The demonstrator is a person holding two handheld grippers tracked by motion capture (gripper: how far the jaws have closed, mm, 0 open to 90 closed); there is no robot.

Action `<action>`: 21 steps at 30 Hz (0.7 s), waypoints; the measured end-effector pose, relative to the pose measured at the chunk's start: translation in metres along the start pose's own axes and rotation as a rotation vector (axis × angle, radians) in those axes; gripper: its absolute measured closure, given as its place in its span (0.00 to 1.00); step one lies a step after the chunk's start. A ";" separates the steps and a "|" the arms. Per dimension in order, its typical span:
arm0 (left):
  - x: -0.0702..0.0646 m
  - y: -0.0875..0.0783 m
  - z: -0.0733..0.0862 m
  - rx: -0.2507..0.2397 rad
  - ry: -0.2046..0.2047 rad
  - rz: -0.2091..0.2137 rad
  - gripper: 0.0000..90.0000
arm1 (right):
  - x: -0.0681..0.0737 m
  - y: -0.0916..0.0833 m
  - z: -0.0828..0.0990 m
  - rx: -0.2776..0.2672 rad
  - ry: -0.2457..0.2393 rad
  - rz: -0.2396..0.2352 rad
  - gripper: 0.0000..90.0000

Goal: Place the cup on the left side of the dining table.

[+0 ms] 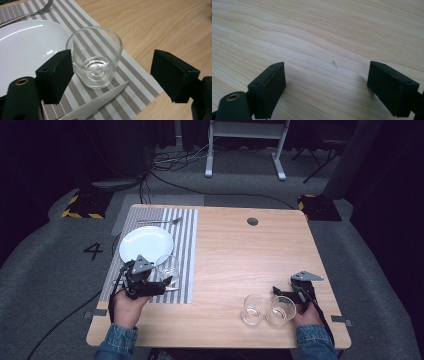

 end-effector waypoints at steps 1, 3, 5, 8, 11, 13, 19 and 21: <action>-0.001 -0.003 0.002 -0.004 -0.007 0.002 0.21 | 0.000 0.000 0.000 0.000 0.000 0.000 0.17; -0.002 -0.009 0.005 -0.011 -0.020 0.003 0.21 | 0.000 0.000 0.000 -0.001 0.001 0.002 0.17; -0.002 -0.014 0.009 -0.012 -0.024 0.002 0.21 | 0.000 0.000 0.000 -0.001 0.001 0.002 0.17; -0.005 -0.022 0.013 -0.033 -0.063 0.035 0.20 | 0.000 0.000 0.000 -0.001 0.001 0.002 0.17; -0.006 -0.030 0.015 -0.054 -0.079 0.040 0.19 | 0.000 0.000 0.000 -0.001 0.001 0.002 0.17; -0.006 -0.032 0.019 -0.050 -0.071 0.029 0.19 | 0.000 0.000 0.000 -0.001 0.001 0.002 0.17; -0.004 -0.036 0.027 -0.029 -0.068 -0.008 0.19 | 0.000 0.000 0.000 -0.001 0.001 0.002 0.17; -0.004 -0.038 0.029 -0.024 -0.070 -0.011 0.19 | 0.000 0.000 0.000 0.000 0.001 0.002 0.17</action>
Point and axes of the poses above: each handheld gripper's, and its own axes: y roughly forward along the jaws, z roughly out of its underside, x roughly to its left, the point moved 9 cm from there along y, roughly forward along the jaws, and after that the axes turned 1 degree about y, right-handed, at the moved point
